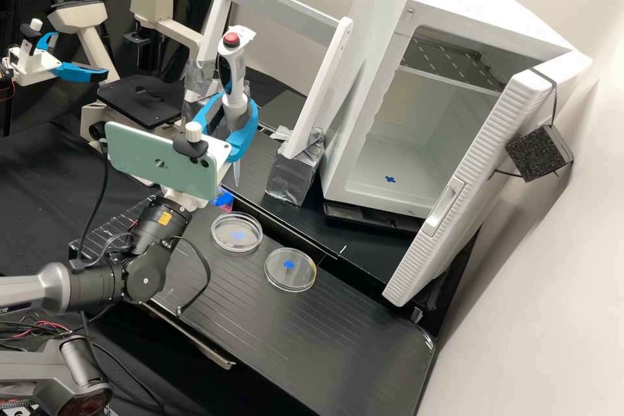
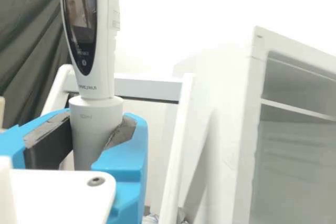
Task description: Use the pipette
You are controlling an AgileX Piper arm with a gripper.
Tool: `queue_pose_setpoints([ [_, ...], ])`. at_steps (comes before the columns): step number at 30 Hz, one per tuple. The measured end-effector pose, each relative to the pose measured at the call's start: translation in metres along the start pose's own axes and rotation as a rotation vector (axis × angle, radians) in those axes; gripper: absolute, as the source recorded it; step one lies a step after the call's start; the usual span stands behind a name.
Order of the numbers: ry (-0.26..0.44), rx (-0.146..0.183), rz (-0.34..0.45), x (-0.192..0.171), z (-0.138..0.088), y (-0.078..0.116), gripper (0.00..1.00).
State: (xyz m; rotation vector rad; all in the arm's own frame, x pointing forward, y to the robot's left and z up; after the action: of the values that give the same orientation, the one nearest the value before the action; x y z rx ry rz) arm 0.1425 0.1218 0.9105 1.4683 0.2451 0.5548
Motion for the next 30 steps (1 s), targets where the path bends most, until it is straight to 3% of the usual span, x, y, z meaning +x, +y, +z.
queue_pose_setpoints([
  [3,-0.023,-0.065,-0.04,0.004,-0.003,0.003,0.0],
  [8,-0.065,-0.11,-0.047,0.011,-0.004,0.011,0.0],
  [16,-0.142,-0.08,-0.144,0.021,-0.006,0.003,0.0],
  [21,-0.142,-0.092,-0.215,0.025,-0.003,-0.007,0.0],
  [30,-0.183,-0.107,-0.198,0.024,0.003,-0.003,0.0],
])
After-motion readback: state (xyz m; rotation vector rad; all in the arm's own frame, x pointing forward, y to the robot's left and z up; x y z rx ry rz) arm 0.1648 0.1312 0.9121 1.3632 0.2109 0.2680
